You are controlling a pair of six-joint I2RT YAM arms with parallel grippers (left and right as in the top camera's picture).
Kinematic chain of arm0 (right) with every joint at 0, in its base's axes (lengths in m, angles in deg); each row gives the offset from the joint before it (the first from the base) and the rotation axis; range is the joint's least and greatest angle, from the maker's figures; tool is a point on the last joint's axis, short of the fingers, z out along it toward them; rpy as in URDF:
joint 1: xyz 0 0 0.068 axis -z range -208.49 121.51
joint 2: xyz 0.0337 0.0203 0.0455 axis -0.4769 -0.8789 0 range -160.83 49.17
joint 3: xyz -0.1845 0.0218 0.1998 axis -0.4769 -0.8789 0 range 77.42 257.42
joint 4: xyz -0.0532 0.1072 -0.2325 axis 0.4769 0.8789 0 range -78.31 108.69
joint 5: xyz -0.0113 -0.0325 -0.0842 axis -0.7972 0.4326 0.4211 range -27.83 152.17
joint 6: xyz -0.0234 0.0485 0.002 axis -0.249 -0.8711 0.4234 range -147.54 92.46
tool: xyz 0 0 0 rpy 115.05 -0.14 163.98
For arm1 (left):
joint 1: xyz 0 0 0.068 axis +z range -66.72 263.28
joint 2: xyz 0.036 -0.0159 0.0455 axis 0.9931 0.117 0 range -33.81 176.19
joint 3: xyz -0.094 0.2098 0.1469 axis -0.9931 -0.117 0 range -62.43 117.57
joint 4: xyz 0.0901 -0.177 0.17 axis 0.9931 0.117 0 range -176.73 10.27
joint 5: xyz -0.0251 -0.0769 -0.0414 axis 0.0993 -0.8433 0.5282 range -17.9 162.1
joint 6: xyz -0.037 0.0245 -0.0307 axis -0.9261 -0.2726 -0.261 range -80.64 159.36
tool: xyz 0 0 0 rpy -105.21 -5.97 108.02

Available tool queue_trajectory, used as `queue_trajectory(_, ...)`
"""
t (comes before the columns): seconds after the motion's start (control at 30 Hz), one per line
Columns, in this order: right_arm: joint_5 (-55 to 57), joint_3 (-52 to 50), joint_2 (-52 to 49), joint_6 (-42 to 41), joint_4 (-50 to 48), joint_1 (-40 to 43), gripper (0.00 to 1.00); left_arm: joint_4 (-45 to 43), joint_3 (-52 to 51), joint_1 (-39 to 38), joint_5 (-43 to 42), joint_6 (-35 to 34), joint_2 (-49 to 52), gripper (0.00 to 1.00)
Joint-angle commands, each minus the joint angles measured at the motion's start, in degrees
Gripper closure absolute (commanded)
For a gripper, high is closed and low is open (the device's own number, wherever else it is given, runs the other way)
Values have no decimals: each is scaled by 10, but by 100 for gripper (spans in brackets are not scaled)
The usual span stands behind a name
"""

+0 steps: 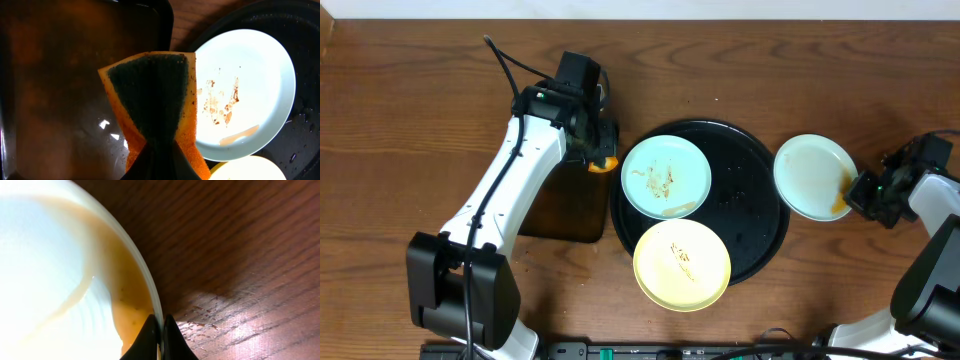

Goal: Clean dirty plates on tray and stack at the side
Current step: 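Slide the right green plate off the round tray with the right gripper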

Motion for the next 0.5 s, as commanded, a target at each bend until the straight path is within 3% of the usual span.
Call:
queue_trajectory(0.0, -19, -4, -14, 16, 1, 1, 99, 2, -1, 2, -6, -3, -8, 93)
queue_trajectory(0.47, -132, -4, 26, 100, -8, -8, 99, 2, -1, 2, -6, -3, -8, 93)
